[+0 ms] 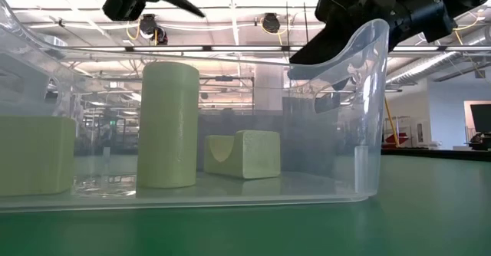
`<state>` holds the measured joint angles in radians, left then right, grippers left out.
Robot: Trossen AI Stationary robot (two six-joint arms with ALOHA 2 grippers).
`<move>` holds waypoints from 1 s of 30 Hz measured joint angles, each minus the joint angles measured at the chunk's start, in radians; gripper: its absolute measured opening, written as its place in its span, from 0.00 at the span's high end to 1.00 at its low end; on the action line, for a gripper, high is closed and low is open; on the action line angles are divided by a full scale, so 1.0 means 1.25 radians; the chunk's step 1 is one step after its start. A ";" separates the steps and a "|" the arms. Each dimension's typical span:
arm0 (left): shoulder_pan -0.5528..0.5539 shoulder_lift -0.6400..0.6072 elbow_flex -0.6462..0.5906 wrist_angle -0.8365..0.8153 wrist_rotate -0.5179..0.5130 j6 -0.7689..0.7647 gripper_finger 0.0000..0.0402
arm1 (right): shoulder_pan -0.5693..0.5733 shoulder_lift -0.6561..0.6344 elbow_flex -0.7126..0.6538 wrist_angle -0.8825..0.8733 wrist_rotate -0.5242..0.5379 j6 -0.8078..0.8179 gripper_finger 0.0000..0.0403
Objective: Sort & place blocks by color
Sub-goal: Adjust the bins
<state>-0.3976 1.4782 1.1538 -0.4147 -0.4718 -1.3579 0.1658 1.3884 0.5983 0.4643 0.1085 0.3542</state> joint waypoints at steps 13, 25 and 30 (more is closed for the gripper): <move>-0.055 0.126 0.001 0.202 0.091 -0.075 0.60 | -0.026 -0.010 0.007 0.068 0.132 -0.105 0.53; -0.049 0.126 0.001 0.201 0.136 -0.068 0.60 | -0.350 0.049 0.227 -0.259 -0.051 0.159 0.53; -0.050 0.126 0.001 0.200 0.193 -0.072 0.60 | -0.418 0.150 0.310 -0.259 -0.130 0.272 0.53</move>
<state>-0.4605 1.6352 1.1553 -0.1642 -0.2304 -1.4473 -0.3572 1.5759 0.9863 0.1399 -0.0542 0.6941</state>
